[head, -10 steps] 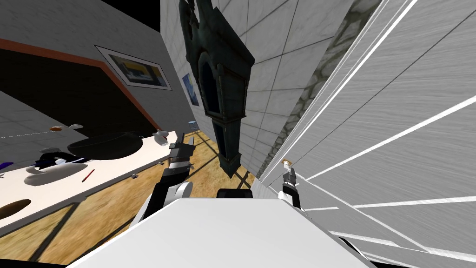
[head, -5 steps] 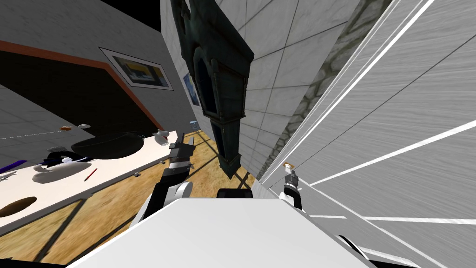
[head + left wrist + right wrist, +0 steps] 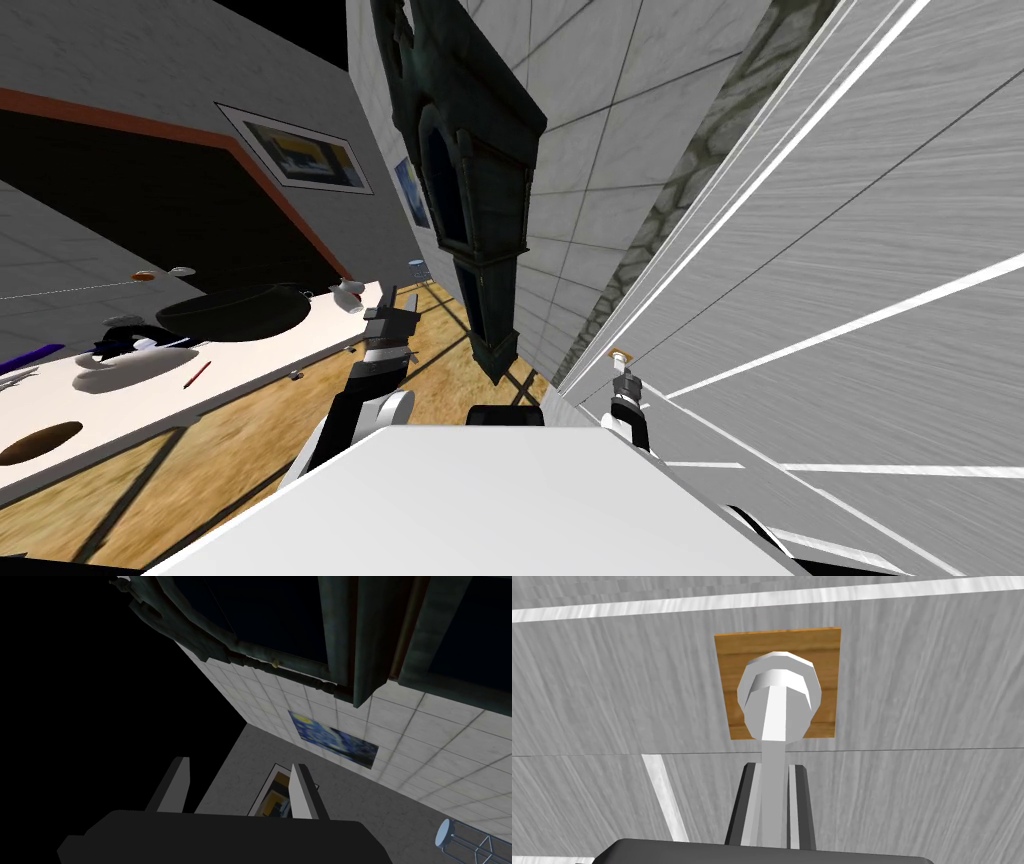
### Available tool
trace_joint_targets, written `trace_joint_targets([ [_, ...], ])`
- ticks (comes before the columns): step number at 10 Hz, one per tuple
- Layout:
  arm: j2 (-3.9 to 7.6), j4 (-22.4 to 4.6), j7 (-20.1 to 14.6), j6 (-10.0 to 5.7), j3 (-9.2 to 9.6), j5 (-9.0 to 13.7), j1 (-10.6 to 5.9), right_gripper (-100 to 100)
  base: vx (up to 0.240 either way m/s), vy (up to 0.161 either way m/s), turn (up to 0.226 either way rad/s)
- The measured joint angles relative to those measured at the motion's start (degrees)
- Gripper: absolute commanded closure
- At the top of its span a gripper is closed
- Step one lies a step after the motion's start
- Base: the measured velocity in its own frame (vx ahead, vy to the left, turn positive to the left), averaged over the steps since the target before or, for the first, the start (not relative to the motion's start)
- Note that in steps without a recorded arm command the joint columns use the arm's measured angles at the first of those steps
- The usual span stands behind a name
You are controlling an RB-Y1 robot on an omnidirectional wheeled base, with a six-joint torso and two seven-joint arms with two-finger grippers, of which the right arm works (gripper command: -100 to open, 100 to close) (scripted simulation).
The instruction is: Pull the door open
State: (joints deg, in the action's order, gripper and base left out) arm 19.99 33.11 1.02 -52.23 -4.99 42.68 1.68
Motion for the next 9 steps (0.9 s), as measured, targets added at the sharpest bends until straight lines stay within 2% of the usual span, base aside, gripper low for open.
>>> trace_joint_targets([
  [3,0.25,0.32,-0.94,0.1,1.43,-1.56,-0.54,100,-0.221,0.01,0.05],
  [5,-0.03,0.79,-1.3,0.57,2.57,-2.74,-0.63,100,-0.232,0.02,0.046],
  [8,0.26,2.09,-2.33,1.36,4.38,-4.7,-0.57,100,-0.24,0.02,0.04],
  [9,0.31,1.78,-2.83,1.21,4.95,-5.29,-0.8,100,-0.094,0.021,0.016],
])
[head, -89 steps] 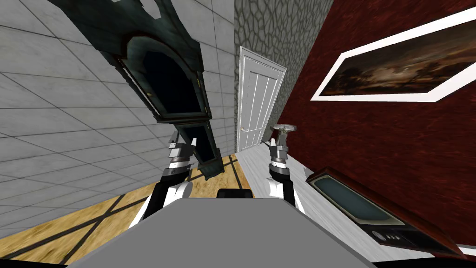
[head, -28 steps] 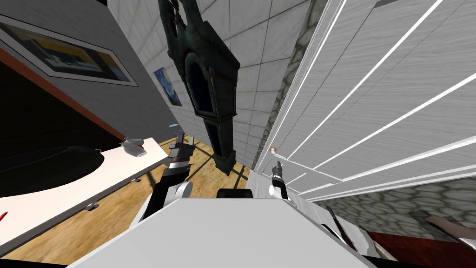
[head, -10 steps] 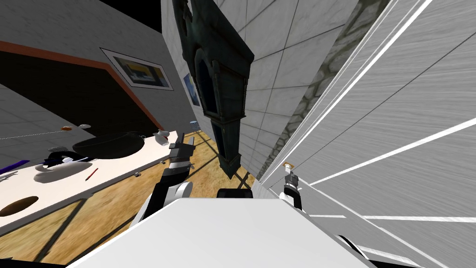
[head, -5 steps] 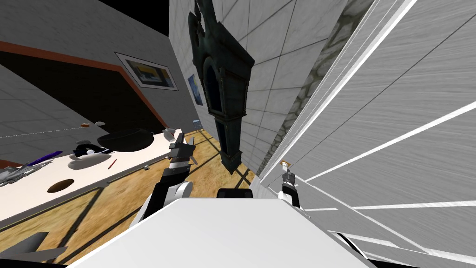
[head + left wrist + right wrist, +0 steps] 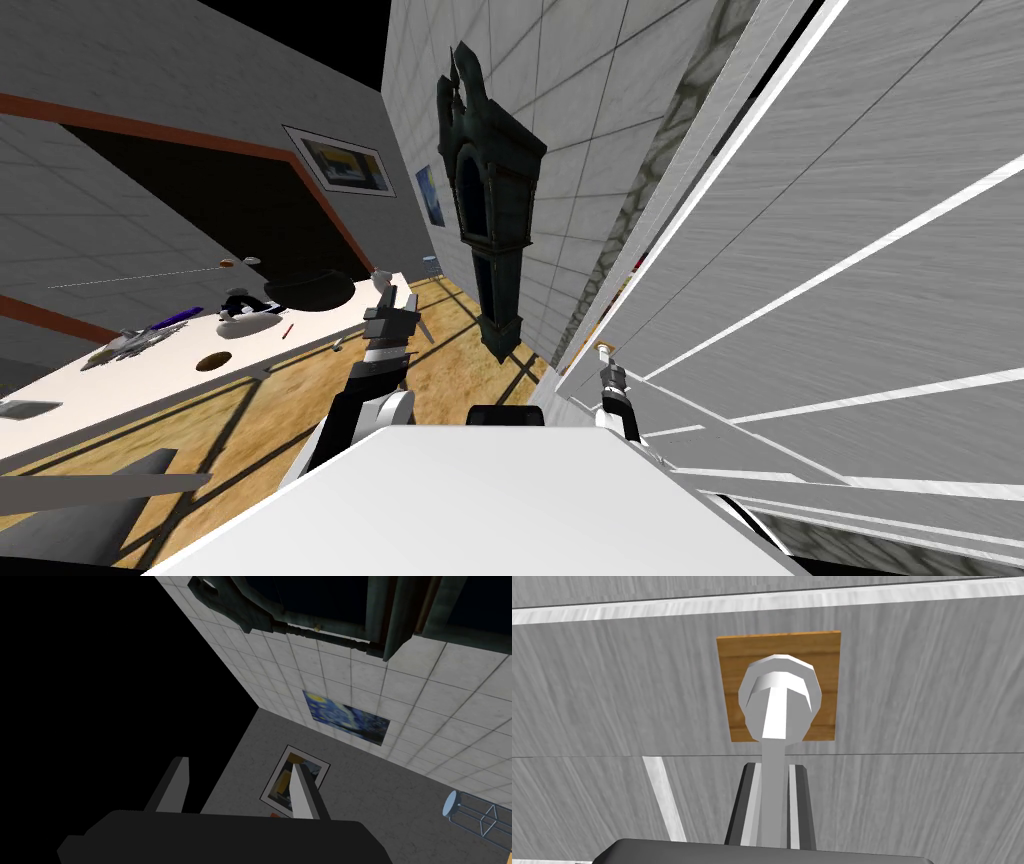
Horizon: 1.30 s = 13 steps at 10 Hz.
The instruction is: Pull the door open
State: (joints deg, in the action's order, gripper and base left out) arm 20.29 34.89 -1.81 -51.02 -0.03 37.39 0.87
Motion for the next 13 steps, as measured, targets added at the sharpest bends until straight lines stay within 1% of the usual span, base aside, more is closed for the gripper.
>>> trace_joint_targets([
  [1,-0.18,-0.13,-0.1,0.07,0.19,-0.11,0.09,100,-0.185,-0.003,0.048],
  [2,-0.15,1.59,0.15,0.69,0.45,-0.34,0.85,100,-0.246,-0.007,0.054],
  [3,-0.03,0.73,-0.36,0.27,1.06,-0.83,0.14,100,-0.258,-0.017,0.059],
  [8,0.35,2.1,-2.54,0.2,4.76,-3.71,0.29,100,-0.253,-0.021,0.059],
  [9,0.38,1.99,-2.93,0.01,5.38,-4.22,0.01,100,-0.129,0.003,0.028],
  [10,0.18,1.88,-3.0,0.07,5.62,-4.34,0.08,100,-0.14,0.027,0.073],
  [12,0.73,2.0,-3.68,-0.33,6.48,-4.74,0.31,100,-0.191,-0.021,0.065],
  [13,0.87,2.74,-3.89,-0.31,6.94,-4.92,0.83,100,-0.173,-0.033,0.078],
])
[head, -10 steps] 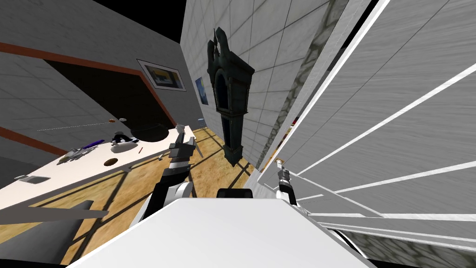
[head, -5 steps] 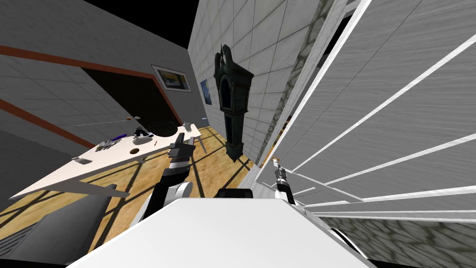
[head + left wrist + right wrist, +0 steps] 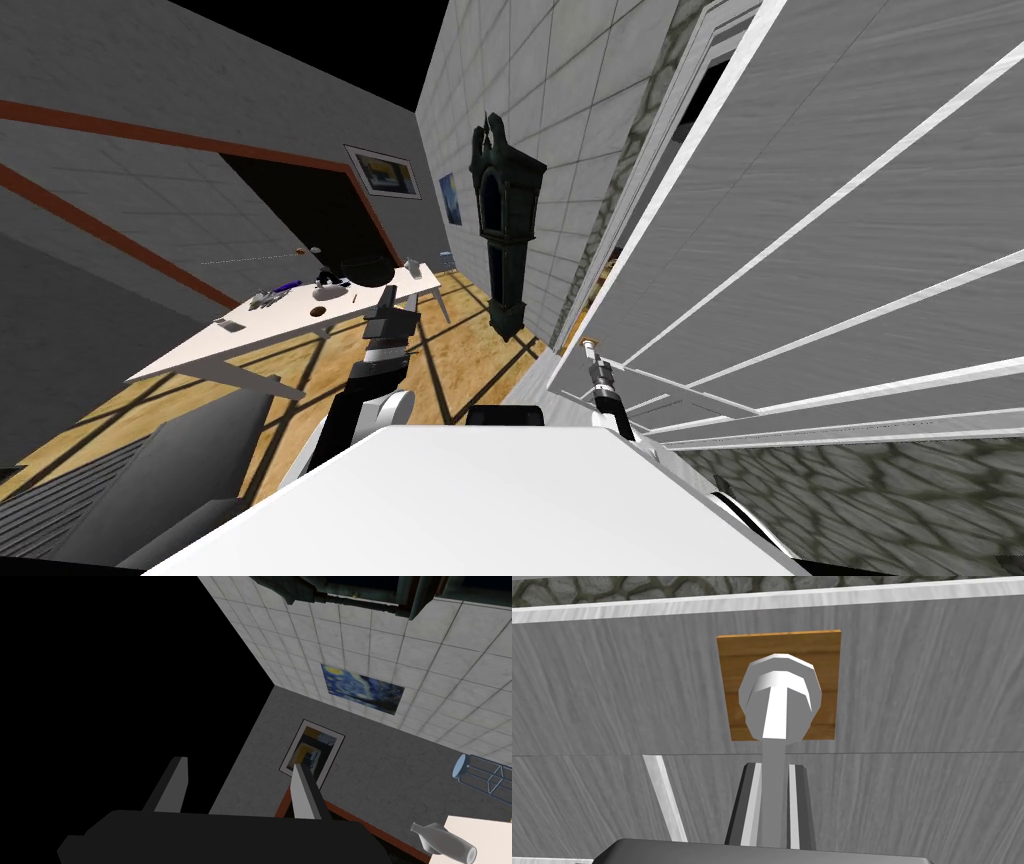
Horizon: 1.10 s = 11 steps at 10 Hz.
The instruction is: Pull the door open
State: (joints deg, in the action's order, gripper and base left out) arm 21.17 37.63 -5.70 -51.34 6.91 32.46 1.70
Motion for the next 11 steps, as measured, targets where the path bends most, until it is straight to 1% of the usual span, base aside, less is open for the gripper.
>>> trace_joint_targets([
  [3,0.78,1.23,-1.14,-0.26,1.81,-0.78,0.85,100,-0.19,-0.032,0.083],
  [5,1.4,1.31,-2.08,-0.78,3.02,-1.35,1.04,100,-0.214,-0.02,0.067],
  [6,1.75,1.64,-2.57,-0.99,3.63,-1.62,1.37,100,-0.104,-0.009,0.026],
  [7,1.64,1.61,-2.68,-0.92,3.84,-1.7,1.52,100,-0.126,-0.03,0.111],
  [11,3.46,2.61,-4.35,-2.39,6.03,-1.98,3.12,100,-0.196,-0.024,0.102],
])
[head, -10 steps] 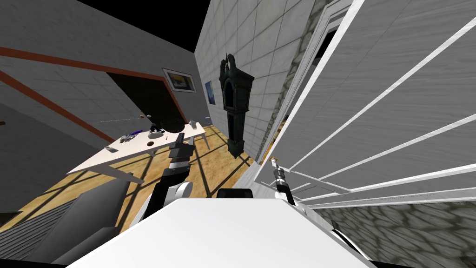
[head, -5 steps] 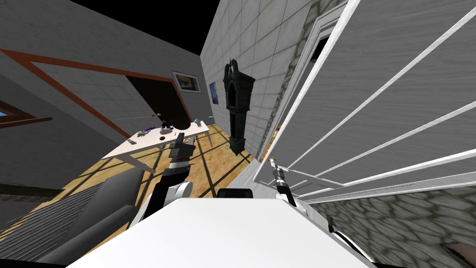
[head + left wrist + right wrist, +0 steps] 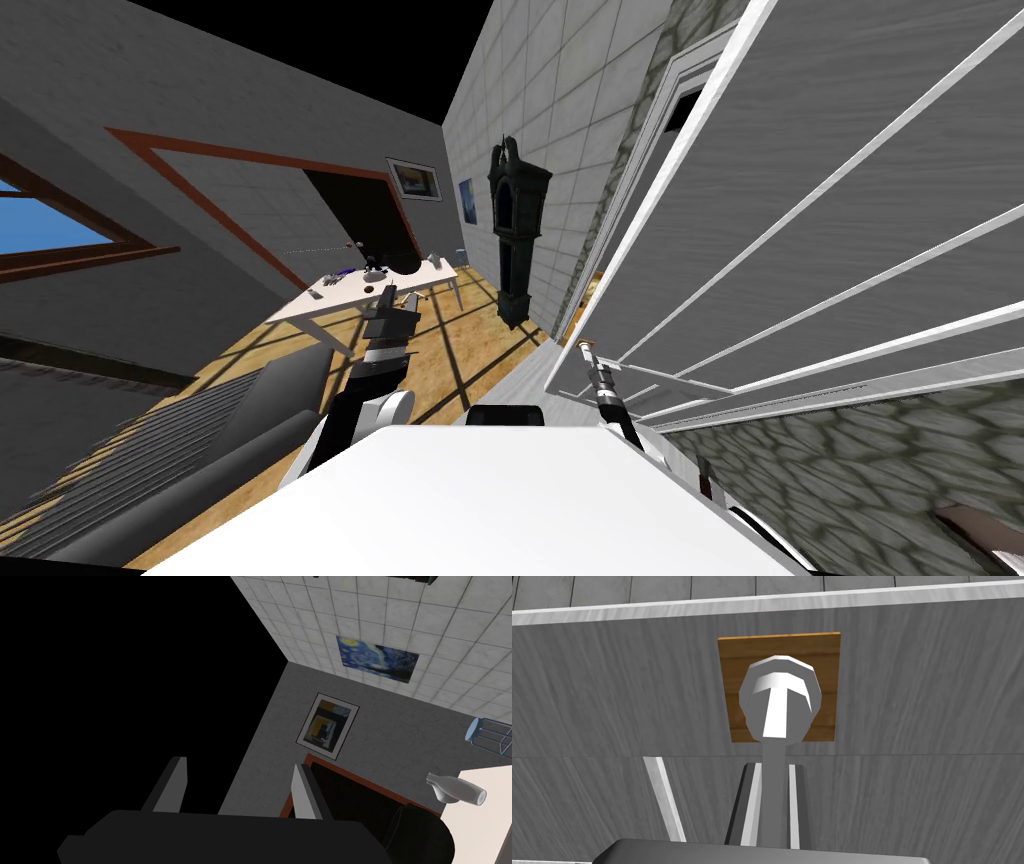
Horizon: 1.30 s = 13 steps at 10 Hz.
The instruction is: Pull the door open
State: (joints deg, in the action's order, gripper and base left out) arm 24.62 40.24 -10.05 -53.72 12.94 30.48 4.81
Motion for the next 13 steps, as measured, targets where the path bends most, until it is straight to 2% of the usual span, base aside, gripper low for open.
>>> trace_joint_targets([
  [5,2.11,1.8,-2.15,-1.99,3.35,-0.5,2.53,100,-0.183,-0.039,0.082],
  [6,2.02,1.75,-2.23,-1.99,3.56,-0.58,2.66,100,-0.035,-0.007,0.042],
  [8,2.57,1.39,-2.78,-4.32,4.68,-0.83,4.29,100,-0.036,-0.021,0.043],
  [9,3.34,3.13,-2.95,-5.04,5.13,-0.79,6.21,100,-0.033,-0.035,0.029],
  [10,3.68,3.71,-3.03,-6.21,5.7,-0.88,7.55,100,-0.027,-0.016,0.014],
  [11,3.74,2.87,-3.4,-7.42,6.18,-1.04,7.64,100,-0.031,-0.013,0.034],
  [13,4.53,2.07,-4.36,-10.41,7.4,-1.32,9.18,100,-0.046,-0.021,0.05],
])
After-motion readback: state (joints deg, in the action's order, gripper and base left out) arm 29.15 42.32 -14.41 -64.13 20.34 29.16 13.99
